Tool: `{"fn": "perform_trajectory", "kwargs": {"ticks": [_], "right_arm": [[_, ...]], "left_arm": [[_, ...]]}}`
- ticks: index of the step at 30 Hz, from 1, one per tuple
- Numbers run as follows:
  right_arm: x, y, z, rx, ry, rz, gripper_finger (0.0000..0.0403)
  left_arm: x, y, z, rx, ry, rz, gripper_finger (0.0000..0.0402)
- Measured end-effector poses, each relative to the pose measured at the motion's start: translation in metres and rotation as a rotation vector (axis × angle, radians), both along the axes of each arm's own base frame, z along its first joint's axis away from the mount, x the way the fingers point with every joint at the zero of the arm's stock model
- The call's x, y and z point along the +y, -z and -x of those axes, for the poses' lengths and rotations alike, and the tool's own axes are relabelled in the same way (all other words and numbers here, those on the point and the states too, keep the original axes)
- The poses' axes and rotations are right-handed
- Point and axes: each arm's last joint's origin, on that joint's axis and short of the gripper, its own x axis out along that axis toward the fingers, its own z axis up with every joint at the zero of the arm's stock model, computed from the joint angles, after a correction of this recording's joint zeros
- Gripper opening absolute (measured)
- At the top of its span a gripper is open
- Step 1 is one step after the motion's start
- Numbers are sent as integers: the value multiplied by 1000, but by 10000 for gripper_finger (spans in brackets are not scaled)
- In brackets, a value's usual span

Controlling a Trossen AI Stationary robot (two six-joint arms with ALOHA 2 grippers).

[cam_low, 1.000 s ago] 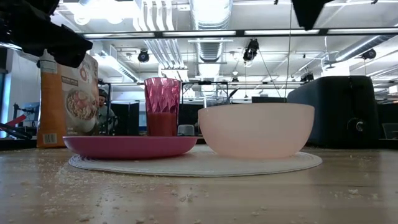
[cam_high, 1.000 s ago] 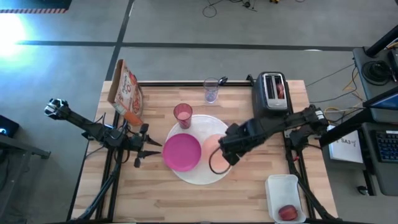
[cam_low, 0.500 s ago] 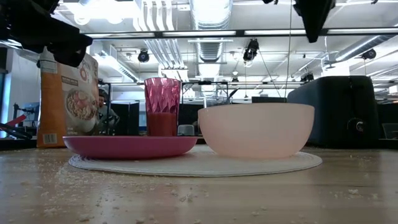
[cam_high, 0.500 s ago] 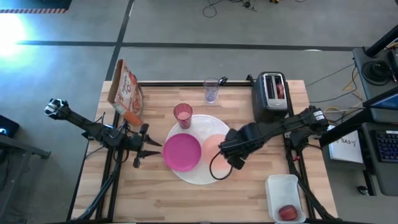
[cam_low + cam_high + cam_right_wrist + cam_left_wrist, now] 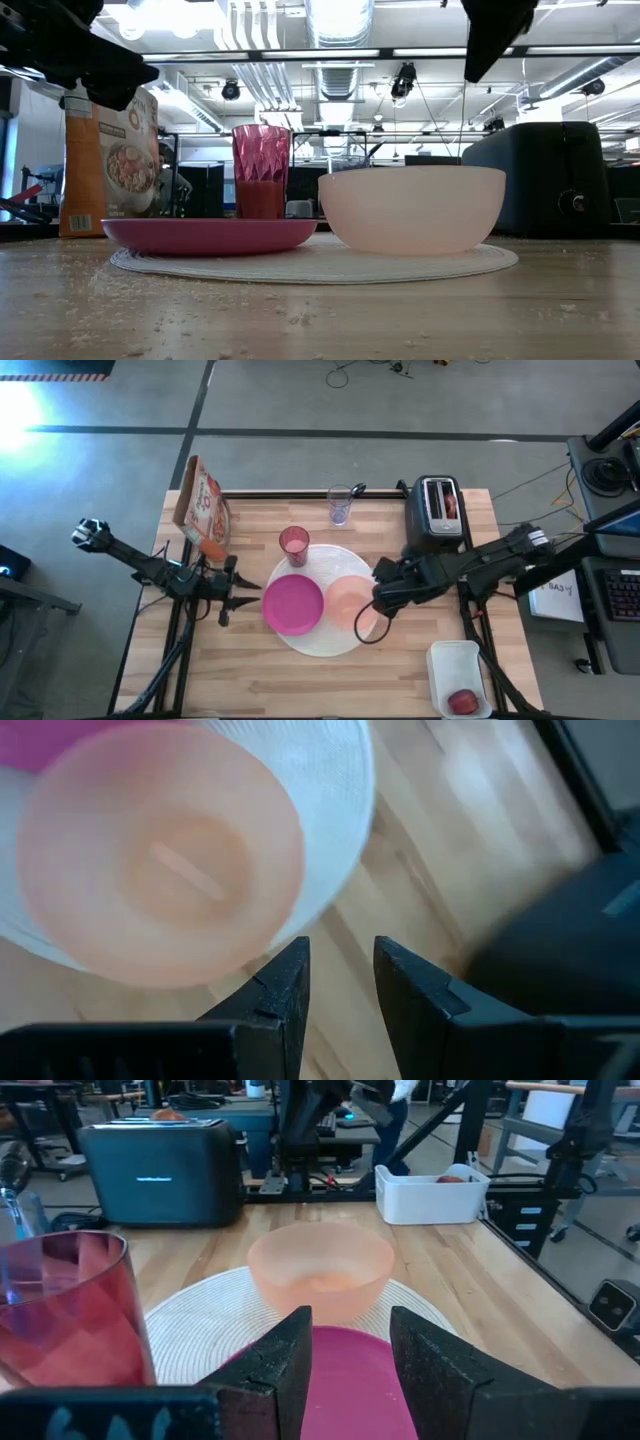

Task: Arrange a breakfast setting
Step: Pour the cereal into the orange bowl

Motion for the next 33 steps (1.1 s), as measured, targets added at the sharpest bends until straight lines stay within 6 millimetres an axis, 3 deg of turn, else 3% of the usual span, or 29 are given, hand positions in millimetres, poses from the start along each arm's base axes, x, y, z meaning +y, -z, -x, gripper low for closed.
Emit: {"fn": "perform_trajectory", "kwargs": {"ticks": [19,33], "right_arm": [[-23,69,80,-743,-215,-75,88],[-34,134,110,-926,-204,-23,84]], "left_arm": [[1,-1,-1,-14,-22,4,121],[2,-3,-1,-35,-37,10,121]]}}
